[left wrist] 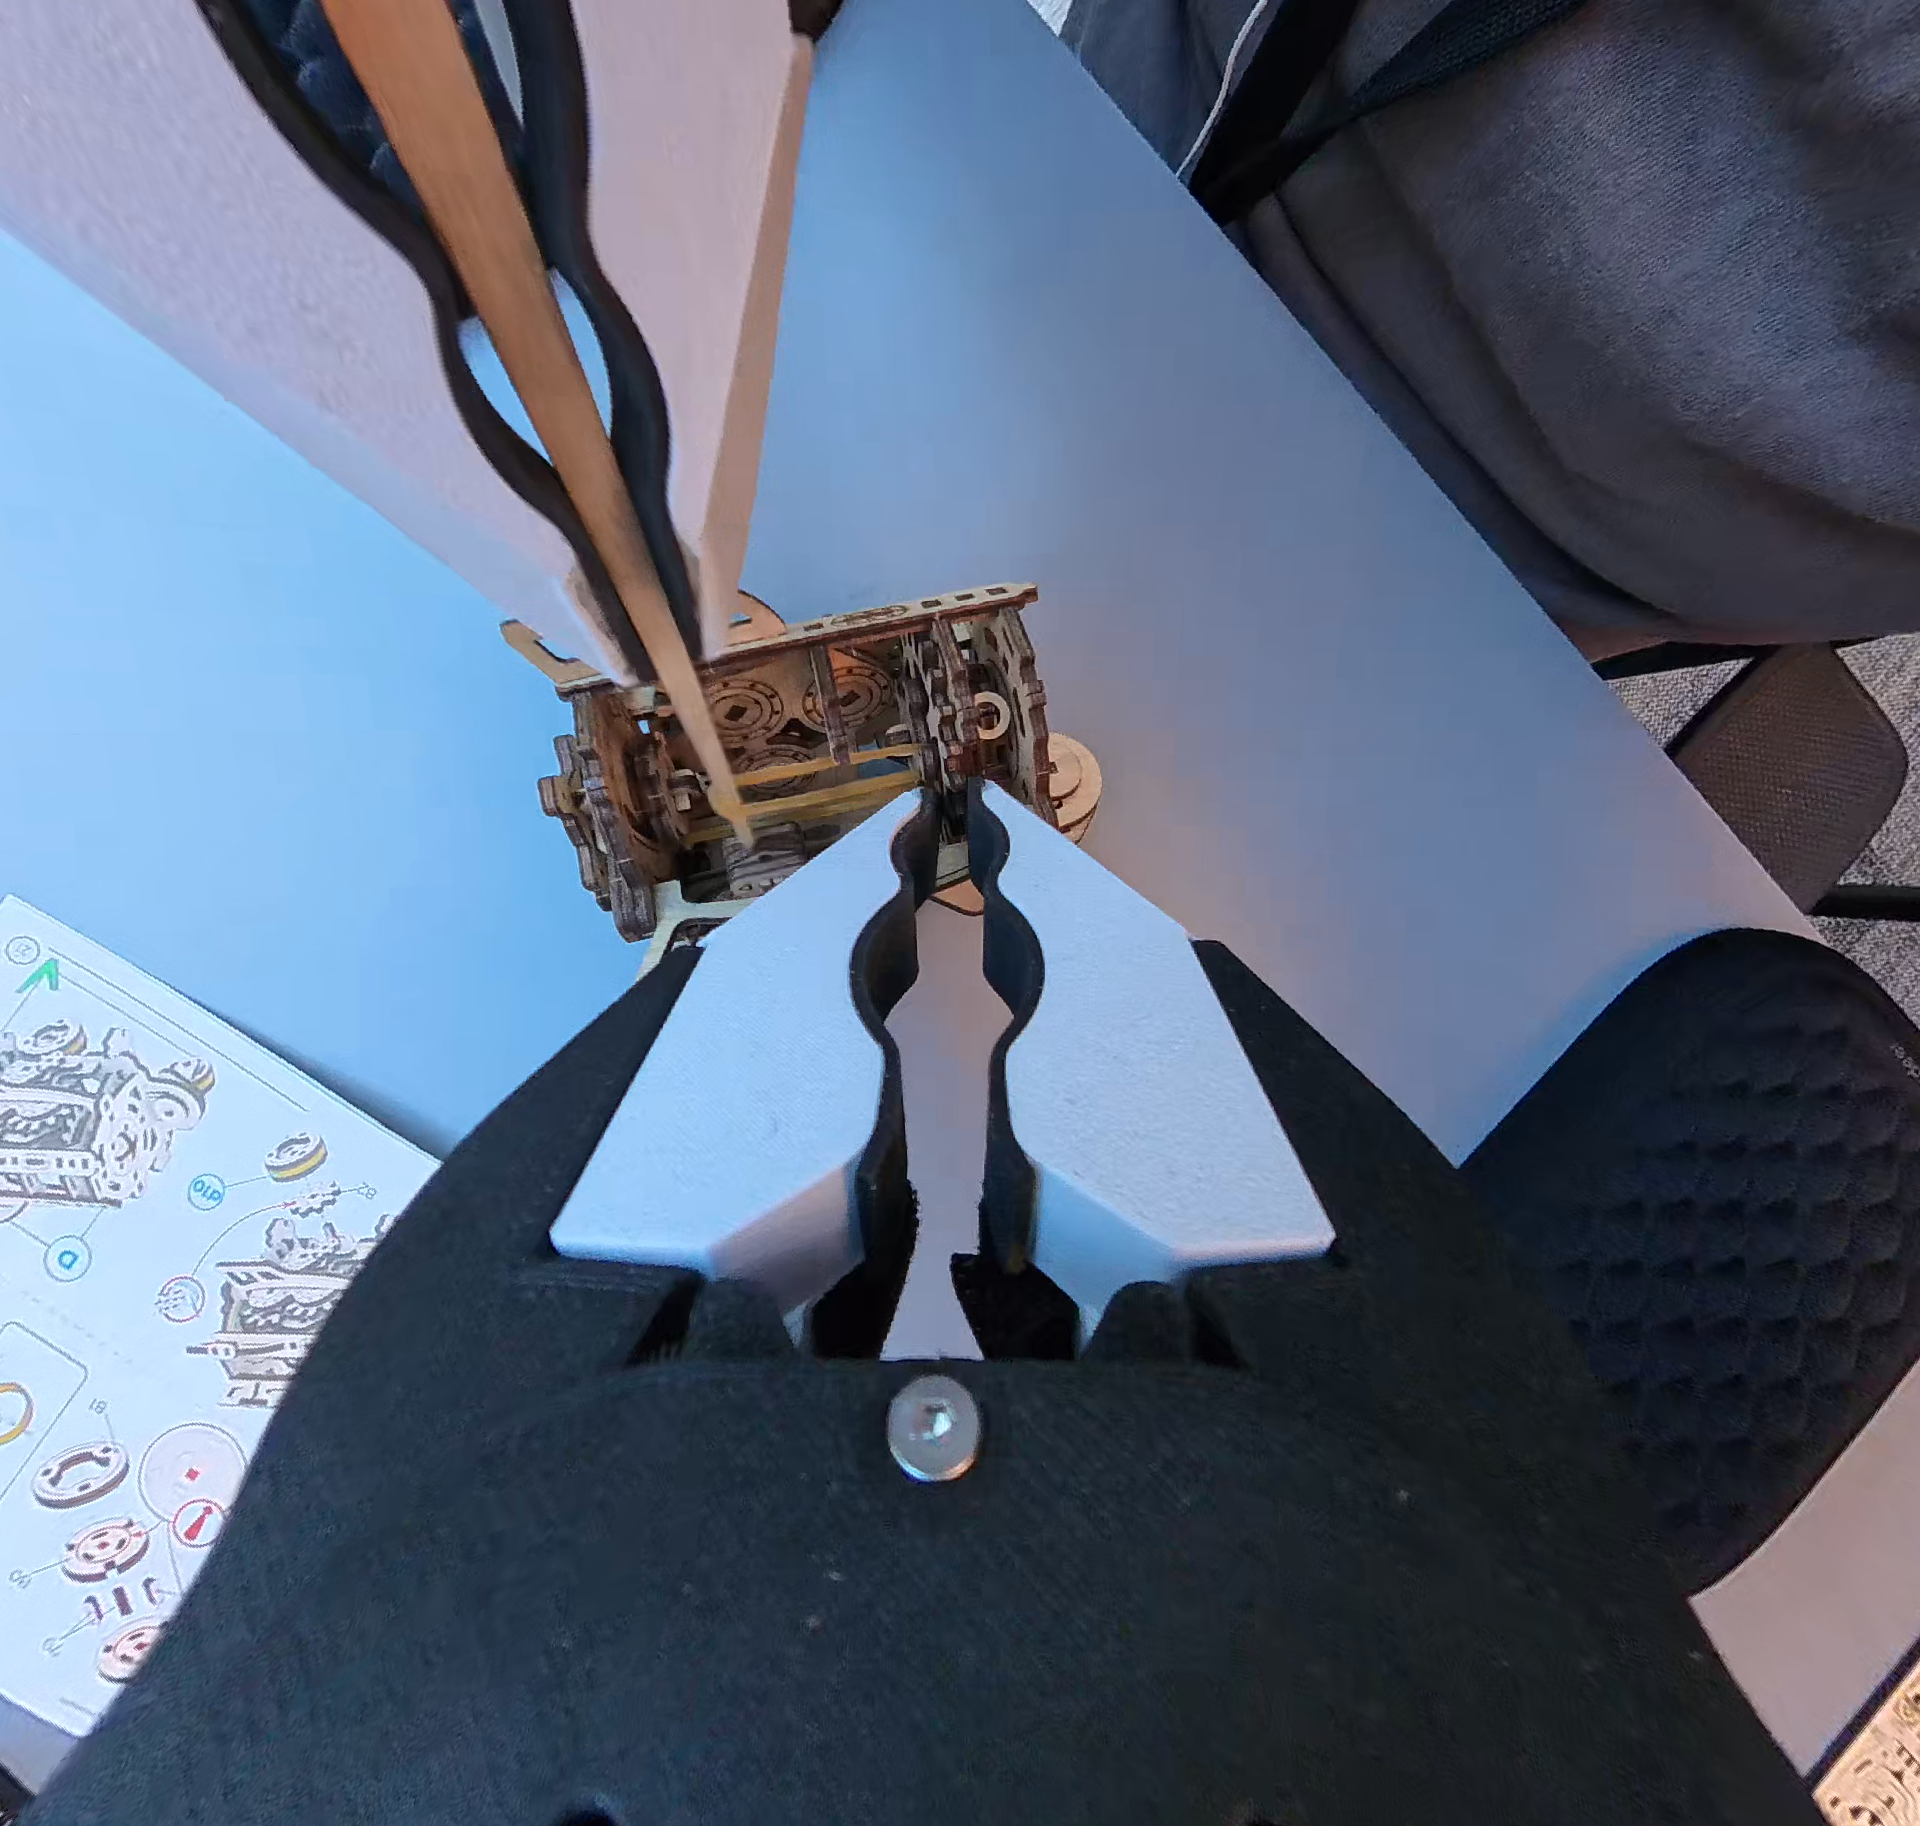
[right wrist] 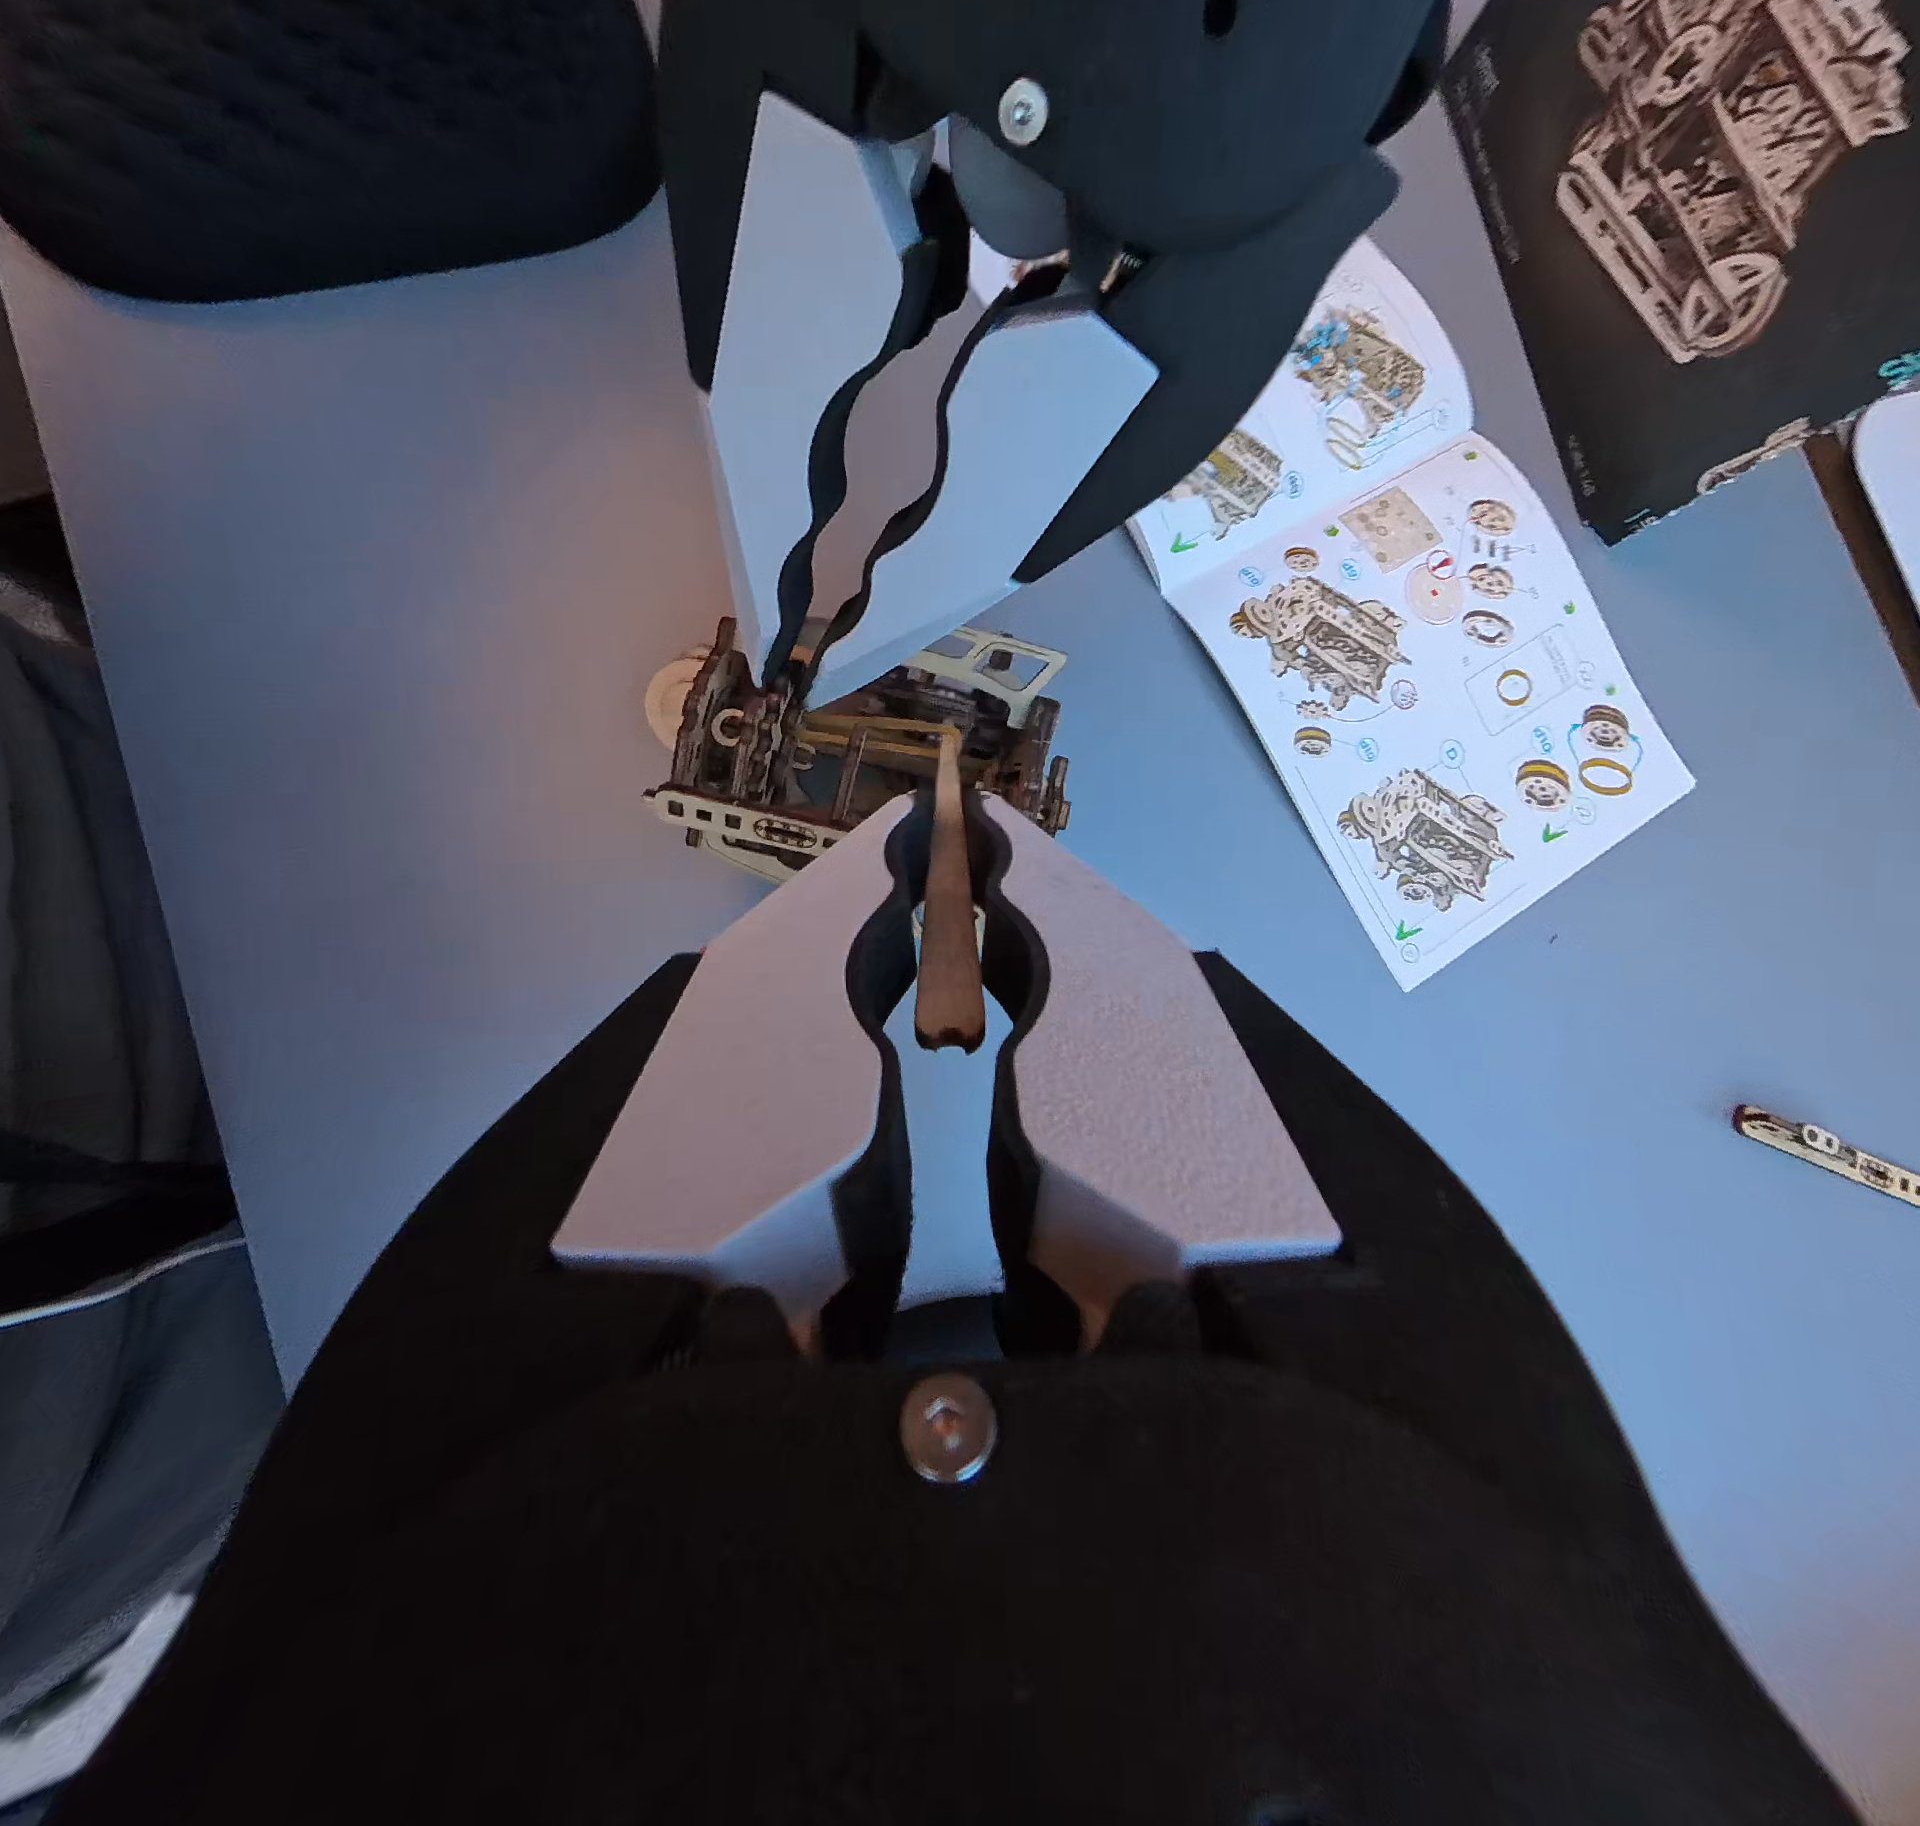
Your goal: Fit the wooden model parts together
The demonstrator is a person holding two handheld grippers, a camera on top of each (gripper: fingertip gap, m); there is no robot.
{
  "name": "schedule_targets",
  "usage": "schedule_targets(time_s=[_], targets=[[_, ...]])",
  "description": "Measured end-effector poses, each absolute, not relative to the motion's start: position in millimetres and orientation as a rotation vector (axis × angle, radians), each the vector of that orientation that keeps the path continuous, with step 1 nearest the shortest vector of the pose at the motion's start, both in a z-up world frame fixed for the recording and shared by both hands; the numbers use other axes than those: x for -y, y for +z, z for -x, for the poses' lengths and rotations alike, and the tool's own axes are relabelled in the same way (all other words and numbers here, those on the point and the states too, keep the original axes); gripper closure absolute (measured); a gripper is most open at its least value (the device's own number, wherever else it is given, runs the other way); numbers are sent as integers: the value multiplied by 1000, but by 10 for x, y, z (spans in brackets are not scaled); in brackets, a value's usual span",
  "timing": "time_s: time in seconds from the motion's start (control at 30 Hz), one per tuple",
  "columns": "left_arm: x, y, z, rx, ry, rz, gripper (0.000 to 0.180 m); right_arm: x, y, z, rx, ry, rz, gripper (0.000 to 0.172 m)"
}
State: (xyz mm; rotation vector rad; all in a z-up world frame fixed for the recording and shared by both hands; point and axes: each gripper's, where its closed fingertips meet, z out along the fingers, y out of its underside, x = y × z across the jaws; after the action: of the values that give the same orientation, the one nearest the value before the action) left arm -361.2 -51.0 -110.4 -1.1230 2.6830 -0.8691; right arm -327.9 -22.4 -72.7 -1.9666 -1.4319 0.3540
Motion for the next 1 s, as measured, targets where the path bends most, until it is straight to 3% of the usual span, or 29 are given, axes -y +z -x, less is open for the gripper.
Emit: schedule_targets(time_s=[0.5, 1.0], targets=[[506, -1103, 3617, -2671, -845, 1098, 178, 85, -658, 3215, 1123, 472, 1925, 169], [552, -1098, 3531, -2582, -912, 1241, 178, 170, -733, 3240, 1156, 554, 1932, 169]])
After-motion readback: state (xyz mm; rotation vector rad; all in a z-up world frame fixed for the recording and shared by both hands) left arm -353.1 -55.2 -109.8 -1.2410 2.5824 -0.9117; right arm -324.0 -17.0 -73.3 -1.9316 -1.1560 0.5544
